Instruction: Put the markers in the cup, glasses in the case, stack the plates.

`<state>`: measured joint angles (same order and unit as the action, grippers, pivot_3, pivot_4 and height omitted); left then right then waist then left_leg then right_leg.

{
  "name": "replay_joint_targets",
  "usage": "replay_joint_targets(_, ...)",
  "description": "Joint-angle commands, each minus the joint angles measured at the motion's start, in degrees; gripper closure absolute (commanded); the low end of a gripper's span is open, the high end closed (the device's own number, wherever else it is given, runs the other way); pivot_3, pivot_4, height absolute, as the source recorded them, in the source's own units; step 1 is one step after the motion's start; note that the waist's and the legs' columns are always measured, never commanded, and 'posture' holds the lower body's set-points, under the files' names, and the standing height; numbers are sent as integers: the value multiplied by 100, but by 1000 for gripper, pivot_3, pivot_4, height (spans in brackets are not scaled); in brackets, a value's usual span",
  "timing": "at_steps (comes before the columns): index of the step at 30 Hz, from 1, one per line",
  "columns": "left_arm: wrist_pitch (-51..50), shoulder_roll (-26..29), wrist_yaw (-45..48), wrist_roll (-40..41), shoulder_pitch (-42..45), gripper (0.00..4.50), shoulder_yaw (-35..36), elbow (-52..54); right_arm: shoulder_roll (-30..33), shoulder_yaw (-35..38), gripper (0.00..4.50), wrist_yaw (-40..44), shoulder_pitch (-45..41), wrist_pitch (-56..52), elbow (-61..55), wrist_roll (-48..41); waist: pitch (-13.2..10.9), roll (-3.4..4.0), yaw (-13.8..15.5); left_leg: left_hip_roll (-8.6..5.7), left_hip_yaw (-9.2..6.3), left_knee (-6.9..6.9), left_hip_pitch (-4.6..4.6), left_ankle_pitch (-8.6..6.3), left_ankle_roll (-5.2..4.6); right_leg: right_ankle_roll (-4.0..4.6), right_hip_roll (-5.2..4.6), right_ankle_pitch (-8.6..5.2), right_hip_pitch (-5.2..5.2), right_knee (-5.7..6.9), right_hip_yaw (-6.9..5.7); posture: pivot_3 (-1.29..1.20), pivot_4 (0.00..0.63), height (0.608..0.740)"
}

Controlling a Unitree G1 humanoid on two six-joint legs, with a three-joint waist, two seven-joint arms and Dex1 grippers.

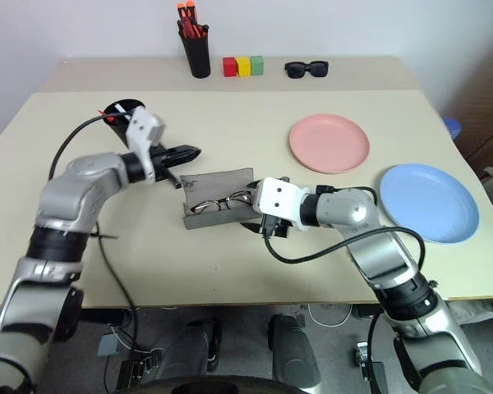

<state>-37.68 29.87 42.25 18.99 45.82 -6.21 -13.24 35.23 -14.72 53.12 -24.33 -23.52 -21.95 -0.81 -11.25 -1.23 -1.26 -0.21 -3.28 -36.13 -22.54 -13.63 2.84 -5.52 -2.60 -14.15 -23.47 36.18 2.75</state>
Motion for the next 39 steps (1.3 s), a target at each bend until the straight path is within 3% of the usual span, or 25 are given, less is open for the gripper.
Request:
replay_joint_targets(1,-169,-98,173,-250,392,4451,-209,-572,129,386,571,-321,352,-23,-547,19,0,1,8,0,0,3,0,0,-1,-4,0,-3,0,0,0,0,150,740)
replay_joint_targets(7,-234,-93,692,-448,527,4451,-454,-982,246,623,571,-612,908,-189,-930,-17,0,0,9,0,-2,2,-16,-2,-3,-13,-1,-8,-13,1,0,0,150,740)
replay_joint_targets(12,-254,45,1108,-448,278,4451,-469,-620,268,637,571,-722,907,-204,-898,-16,0,1,12,-1,-2,-4,-17,-2,-3,-10,-2,-7,-11,1,0,0,150,740)
replay_joint_targets(23,-317,607,1657,-56,-1076,4451,-221,1357,212,545,571,-848,495,20,-319,48,0,1,24,1,-3,-4,-13,-2,-3,-8,-6,-7,-9,4,2,0,150,740)
replay_joint_targets(27,140,764,1771,-26,-1662,4451,-174,1883,164,585,571,-995,255,-222,1,104,0,2,30,1,-2,-8,-13,-2,-3,5,-8,-14,-6,3,3,0,150,740)
replay_joint_targets(33,767,315,1645,621,-2137,4451,579,2389,210,473,571,-1715,-314,-279,1227,853,0,1,43,2,0,-17,-11,0,-1,22,-11,-11,-2,3,4,0,150,740)
replay_joint_targets(39,894,167,1637,1039,-2645,4451,678,3142,181,187,571,-2515,-810,480,2998,1676,1,3,24,1,6,-10,-7,0,-1,22,-10,-9,-1,2,6,0,150,740)
